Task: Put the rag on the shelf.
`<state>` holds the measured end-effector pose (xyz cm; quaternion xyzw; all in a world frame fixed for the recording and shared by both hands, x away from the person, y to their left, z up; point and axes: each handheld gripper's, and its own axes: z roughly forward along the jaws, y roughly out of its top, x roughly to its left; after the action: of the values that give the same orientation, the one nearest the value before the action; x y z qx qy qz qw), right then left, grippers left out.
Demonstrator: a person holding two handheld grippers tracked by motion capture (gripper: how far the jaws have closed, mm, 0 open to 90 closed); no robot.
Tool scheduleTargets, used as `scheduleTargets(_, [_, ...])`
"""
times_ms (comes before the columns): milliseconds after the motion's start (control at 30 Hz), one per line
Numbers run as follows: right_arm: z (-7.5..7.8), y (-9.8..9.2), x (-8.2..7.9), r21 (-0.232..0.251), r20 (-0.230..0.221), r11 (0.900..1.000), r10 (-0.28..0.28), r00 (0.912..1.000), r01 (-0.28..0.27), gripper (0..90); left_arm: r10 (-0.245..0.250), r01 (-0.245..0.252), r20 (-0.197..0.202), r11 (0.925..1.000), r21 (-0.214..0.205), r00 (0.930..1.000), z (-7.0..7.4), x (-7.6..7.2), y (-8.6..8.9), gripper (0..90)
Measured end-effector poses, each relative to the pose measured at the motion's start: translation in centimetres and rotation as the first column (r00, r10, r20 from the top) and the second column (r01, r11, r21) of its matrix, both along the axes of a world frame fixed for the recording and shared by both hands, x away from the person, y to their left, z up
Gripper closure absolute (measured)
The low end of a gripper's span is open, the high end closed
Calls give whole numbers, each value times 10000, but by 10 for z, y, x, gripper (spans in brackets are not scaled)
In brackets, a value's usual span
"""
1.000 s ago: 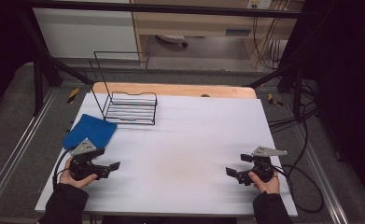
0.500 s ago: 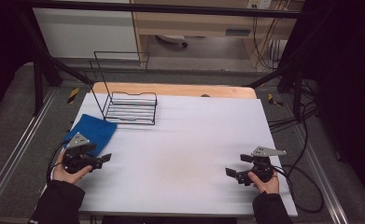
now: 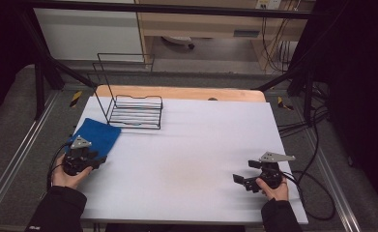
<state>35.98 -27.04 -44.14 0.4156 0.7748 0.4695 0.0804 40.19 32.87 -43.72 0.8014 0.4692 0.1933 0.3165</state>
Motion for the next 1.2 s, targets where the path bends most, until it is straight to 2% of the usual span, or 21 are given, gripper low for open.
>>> scheduleTargets(233, [0, 0, 0, 0, 7, 10000, 7, 10000, -7, 15, 43, -44, 24, 9998, 218, 10000, -5, 2, 1, 609])
scheduleTargets(267, [0, 0, 0, 0, 10, 10000, -1, 10000, 1, 15, 61, -61, 21, 9998, 212, 10000, -5, 3, 1, 646])
scheduleTargets(300, [0, 0, 0, 0, 10, 10000, -1, 10000, 1, 15, 98, -100, 44, 9996, 266, 9999, -5, 3, 1, 646])
scheduleTargets(333, [0, 0, 0, 26, -18, 10000, -17, 10000, 17, 15, 136, -138, 71, 9994, 318, 9999, -5, 3, 1, 695])
scheduleTargets(433, [0, 1, 0, 9, -3, 10000, 11, 10000, -11, 15, 171, -174, 106, 9992, 370, 9998, -5, 4, 2, 733])
scheduleTargets(533, [0, 1, 0, 10, -19, 10000, 4, 10000, -4, 16, 228, -229, 78, 9996, 178, 9997, -4, 5, 4, 826])
scheduleTargets(633, [0, 0, 0, 16, -15, 10000, 10, 10000, -9, 16, 249, -249, 23, 9996, -107, 9997, -3, 5, 6, 857])
scheduleTargets(700, [0, 0, 0, 11, -8, 10000, 17, 10000, -17, 16, 147, -147, 5, 9993, -334, 9999, 3, 3, 6, 860])
scheduleTargets(833, [0, 0, 0, 30, -1, 10000, 28, 10000, -28, 17, -45, 48, 60, 9989, -468, 10000, 8, -1, 5, 863])
scheduleTargets(1000, [1, 0, 0, 47, -18, 10000, 13, 10000, -13, 17, -400, 395, -61, 9969, -678, 9992, 13, -8, -1, 866])
scheduleTargets(1200, [1, 0, -1, 84, 2, 10000, 2, 10000, -2, 17, -1013, 984, -162, 9867, -1294, 9947, 18, -23, -15, 865])
